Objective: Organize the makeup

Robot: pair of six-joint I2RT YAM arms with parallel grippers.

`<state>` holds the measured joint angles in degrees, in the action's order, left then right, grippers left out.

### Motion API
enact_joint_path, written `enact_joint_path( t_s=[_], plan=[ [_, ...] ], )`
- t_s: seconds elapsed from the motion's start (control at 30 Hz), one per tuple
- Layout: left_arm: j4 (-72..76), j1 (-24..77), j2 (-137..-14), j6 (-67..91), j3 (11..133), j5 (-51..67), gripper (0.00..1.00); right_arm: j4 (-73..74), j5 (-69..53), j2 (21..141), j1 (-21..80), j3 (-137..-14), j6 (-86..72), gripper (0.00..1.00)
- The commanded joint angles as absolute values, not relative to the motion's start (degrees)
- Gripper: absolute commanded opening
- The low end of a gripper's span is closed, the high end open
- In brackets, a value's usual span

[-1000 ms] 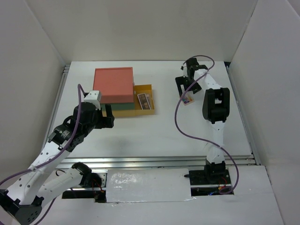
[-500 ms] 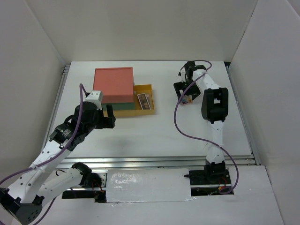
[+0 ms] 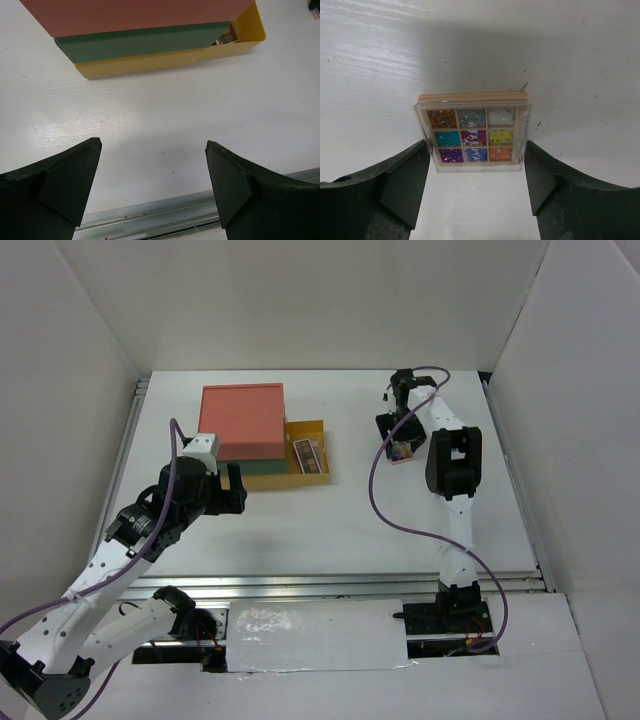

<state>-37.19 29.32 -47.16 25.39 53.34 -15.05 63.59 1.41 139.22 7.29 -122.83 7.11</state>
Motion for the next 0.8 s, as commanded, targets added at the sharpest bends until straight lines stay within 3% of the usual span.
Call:
enact_joint_path(
  t_s=[0.0,0.3,0.5,0.77],
  plan=[
    [-34.5,29.1,-46.8,23.9,53.6,-14.3,1.00,65.4,3.1,139.2,8.0,-125.4,7.0,0.65],
    [-34.5,29.1,-47.1,23.5,53.7,-13.9,0.99,60.6,-4.2,135.0,8.4,-119.3,5.0,0.37],
    [-34.5,29.0,-47.1,23.6,53.8,-13.9,1.00,44.0,-3.4,116.3,12.2,-104.0,-3.1,0.36],
    [-34.8,28.7,-46.3,24.3,53.8,-15.2,0.99,37.3,6.9,115.3,27.7,-108.9,-14.7,0.37]
  ],
)
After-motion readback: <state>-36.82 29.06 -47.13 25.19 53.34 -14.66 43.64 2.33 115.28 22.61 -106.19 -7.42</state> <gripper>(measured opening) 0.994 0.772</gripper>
